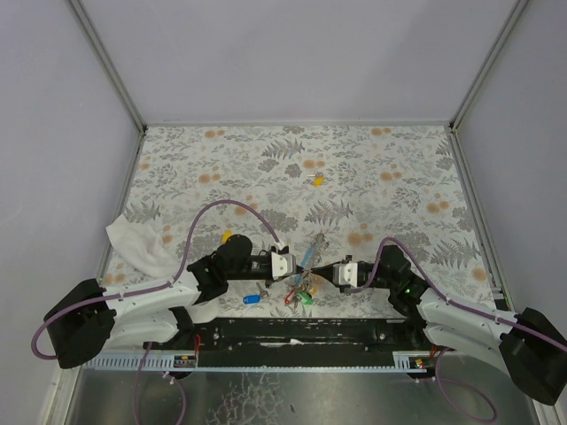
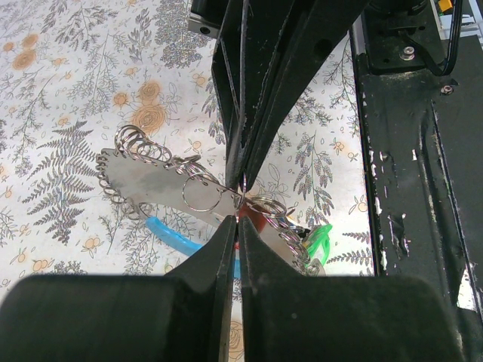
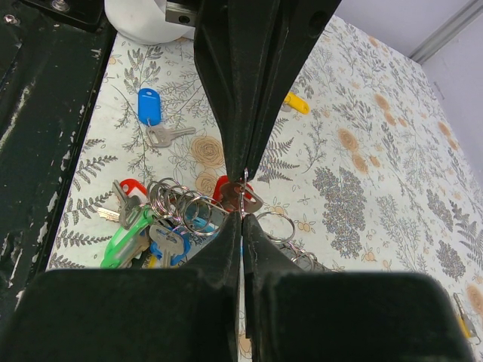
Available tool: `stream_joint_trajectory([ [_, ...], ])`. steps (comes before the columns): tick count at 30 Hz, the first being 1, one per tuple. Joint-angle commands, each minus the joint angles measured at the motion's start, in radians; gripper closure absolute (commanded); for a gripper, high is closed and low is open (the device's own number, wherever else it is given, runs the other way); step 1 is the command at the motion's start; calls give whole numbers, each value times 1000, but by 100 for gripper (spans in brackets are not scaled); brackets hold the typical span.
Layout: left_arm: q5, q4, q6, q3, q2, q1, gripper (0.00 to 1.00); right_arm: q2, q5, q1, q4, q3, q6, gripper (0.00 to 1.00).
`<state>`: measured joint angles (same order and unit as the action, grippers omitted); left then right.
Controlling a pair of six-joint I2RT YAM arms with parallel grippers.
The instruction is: Put the keys on the keyring
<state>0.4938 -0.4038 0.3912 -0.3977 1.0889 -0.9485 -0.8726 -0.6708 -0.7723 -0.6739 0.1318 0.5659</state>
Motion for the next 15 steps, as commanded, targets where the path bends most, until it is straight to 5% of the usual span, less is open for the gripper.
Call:
stream_joint_trajectory([
  [1, 22, -40, 7, -26, 4, -6, 100, 11, 21, 2, -66, 44, -14, 100],
  [15, 33, -51, 4, -31, 10, -7, 100, 7, 14, 3, -66, 47, -17, 100],
])
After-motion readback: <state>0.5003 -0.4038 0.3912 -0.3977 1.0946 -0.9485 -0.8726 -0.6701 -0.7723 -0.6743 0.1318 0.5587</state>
